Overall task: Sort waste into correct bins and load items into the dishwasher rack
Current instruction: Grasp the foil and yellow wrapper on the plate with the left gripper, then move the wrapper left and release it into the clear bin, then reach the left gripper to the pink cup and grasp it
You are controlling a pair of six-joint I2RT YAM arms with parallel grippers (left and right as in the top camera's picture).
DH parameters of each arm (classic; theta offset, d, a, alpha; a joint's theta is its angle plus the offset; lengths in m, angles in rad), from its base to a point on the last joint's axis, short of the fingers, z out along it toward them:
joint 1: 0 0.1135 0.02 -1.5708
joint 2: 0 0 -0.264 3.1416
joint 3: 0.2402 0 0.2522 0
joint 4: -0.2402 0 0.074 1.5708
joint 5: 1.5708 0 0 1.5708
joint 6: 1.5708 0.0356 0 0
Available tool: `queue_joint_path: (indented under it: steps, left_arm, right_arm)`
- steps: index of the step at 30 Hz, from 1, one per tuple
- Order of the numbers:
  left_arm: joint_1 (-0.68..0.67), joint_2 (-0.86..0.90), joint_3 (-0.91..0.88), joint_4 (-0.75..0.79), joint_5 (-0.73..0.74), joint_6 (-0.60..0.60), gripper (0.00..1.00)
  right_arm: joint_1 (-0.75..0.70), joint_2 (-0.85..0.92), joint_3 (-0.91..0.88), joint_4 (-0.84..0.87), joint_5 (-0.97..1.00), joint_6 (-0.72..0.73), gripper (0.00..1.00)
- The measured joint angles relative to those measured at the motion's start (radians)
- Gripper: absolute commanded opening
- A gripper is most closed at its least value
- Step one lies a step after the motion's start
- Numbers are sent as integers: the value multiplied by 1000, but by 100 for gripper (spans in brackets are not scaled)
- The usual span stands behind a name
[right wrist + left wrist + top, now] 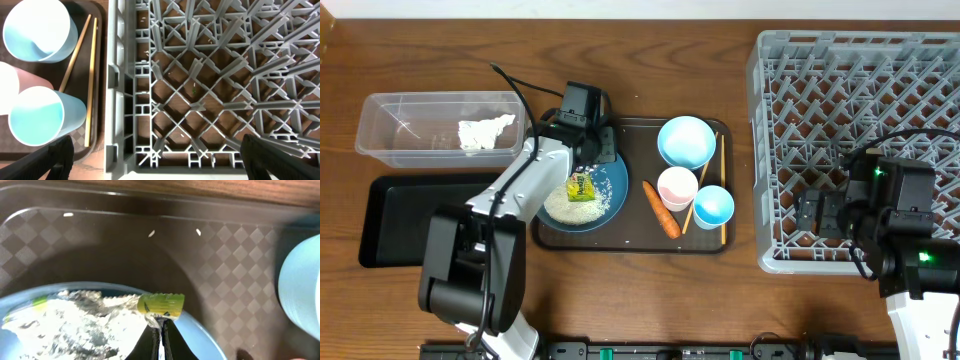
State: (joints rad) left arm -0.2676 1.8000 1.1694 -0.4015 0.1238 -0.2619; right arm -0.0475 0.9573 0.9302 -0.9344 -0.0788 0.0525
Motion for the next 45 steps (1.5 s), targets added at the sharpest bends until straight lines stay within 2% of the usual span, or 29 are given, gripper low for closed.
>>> queue_joint_path:
  steps: [3,7,12,21,22,23,24,27,33,37,45]
  left_arm:
    - [3,-46,0,-31,-1,0,6]
    - [24,-202,0,-43,-19,9,6]
    - [117,-375,6,-29,-57,27,6]
    - [366,-381,7,63,-109,31,6]
    - [386,-377,7,70,-111,31,10]
    - [408,-369,7,73,-114,32,26]
    - [428,-359,7,74,-116,40,38]
    - [462,-333,7,72,-123,37,57]
    - [465,-327,7,62,-63,34,56]
    - [431,-343,7,-13,10,34,56]
    - [227,-350,7,-209,58,34,57]
  right_arm:
    - [0,0,0,-1,0,0,99]
    - [0,0,0,-1,0,0,99]
    - [0,0,0,-1,0,0,99]
    - [0,0,0,0,0,0,99]
    - [0,0,0,0,0,0,99]
    - [0,0,0,0,0,0,99]
    - [0,0,0,0,0,0,99]
    - [0,0,0,0,0,0,99]
    - [0,0,0,0,0,0,99]
    - [0,0,0,1,0,0,99]
    - [0,0,0,3,0,0,99]
